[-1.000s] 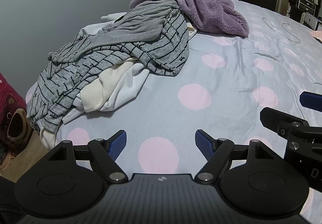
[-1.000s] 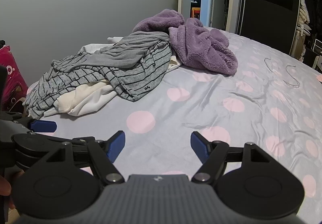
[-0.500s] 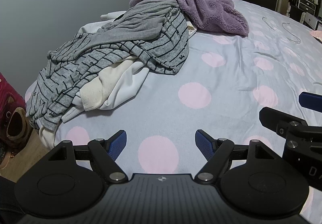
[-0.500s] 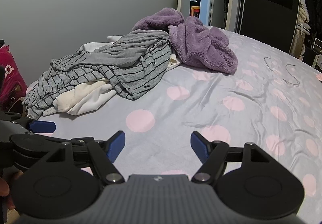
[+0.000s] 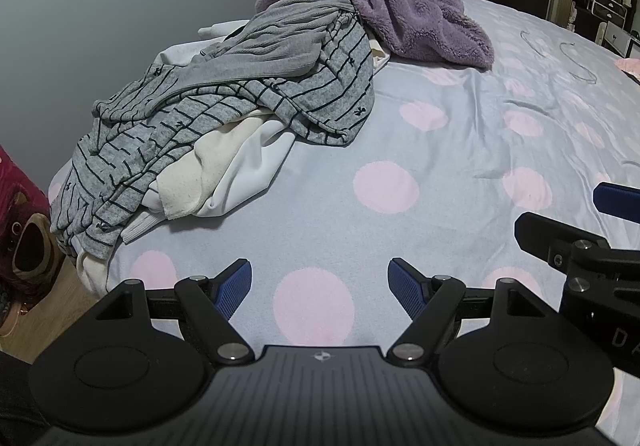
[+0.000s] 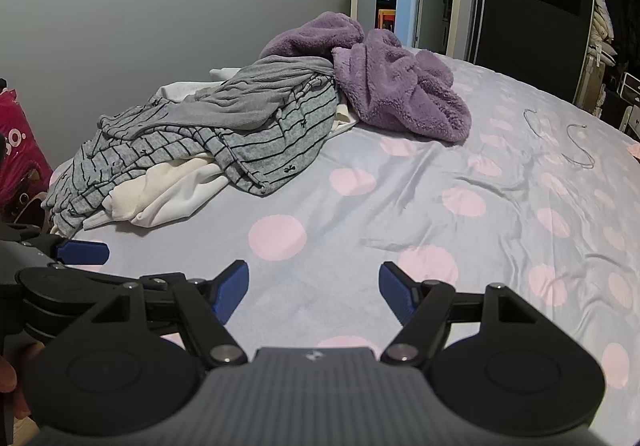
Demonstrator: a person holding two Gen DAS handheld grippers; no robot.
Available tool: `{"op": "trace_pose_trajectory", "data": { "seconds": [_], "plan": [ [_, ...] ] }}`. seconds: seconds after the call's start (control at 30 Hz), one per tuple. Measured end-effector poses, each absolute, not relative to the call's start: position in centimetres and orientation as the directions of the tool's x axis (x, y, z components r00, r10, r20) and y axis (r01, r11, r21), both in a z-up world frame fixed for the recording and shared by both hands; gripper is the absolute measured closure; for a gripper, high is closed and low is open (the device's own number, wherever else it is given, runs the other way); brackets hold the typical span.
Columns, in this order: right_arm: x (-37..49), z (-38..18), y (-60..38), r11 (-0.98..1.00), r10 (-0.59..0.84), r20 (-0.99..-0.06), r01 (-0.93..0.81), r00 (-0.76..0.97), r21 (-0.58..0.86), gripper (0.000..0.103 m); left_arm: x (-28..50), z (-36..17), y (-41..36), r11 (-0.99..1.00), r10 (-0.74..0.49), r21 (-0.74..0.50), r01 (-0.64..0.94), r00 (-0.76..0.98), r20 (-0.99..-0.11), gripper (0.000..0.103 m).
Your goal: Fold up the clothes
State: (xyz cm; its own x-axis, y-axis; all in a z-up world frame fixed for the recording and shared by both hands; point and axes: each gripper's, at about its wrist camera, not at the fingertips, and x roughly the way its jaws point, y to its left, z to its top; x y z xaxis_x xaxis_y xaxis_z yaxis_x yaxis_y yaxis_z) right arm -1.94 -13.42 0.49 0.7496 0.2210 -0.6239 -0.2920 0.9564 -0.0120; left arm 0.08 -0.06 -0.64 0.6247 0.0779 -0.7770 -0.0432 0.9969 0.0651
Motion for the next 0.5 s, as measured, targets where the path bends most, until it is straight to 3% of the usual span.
{"op": "trace_pose_trajectory", "data": {
  "seconds": [0.5],
  "plan": [
    [-0.9, 0.0, -13.3, 0.949, 0.227, -0.674, -0.315, 0.703, -0.009, 0.029, 2.0, 0.4, 2.0, 0.999, 0.016, 0.033, 0.018, 0.606, -0.795, 0.032]
  ]
}}
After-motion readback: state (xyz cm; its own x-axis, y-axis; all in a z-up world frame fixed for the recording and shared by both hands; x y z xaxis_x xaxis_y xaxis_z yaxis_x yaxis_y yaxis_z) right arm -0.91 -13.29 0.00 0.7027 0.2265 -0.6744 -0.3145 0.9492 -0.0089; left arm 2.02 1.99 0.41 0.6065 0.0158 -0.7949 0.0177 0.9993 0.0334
